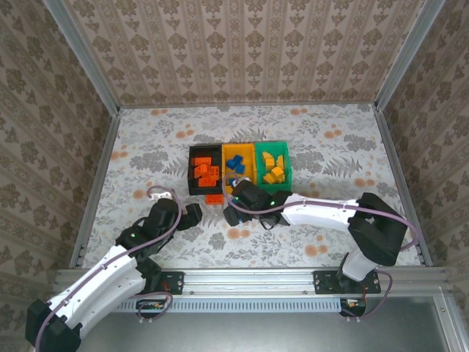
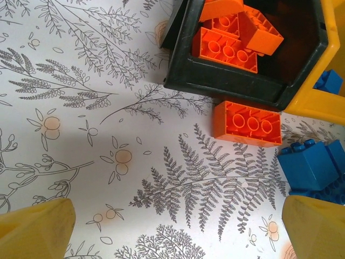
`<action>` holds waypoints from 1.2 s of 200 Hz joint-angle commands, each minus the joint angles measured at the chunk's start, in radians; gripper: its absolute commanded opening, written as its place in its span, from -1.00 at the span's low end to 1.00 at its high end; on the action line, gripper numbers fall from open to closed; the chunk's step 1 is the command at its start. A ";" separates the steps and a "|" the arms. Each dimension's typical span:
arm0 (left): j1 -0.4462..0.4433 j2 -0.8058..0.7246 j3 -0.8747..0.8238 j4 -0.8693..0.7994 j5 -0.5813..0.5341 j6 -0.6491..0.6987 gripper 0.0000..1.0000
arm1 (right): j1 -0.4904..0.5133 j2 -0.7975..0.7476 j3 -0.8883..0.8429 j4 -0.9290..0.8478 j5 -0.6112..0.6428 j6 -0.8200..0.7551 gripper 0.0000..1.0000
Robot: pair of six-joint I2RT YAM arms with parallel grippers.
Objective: Sort the legos into containers by color
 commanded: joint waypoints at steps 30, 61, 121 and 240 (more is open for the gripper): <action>0.017 -0.008 -0.014 -0.012 0.020 -0.031 1.00 | 0.013 0.154 0.037 0.028 0.066 0.008 1.00; 0.021 -0.008 -0.017 -0.016 0.024 -0.033 0.99 | 0.013 0.197 0.053 0.000 0.084 0.021 0.95; 0.029 0.010 -0.014 0.001 0.036 -0.028 1.00 | 0.011 0.208 0.059 0.001 0.051 -0.001 0.55; 0.049 0.041 -0.020 0.021 0.065 -0.019 1.00 | -0.007 -0.164 0.030 -0.097 -0.078 -0.010 0.17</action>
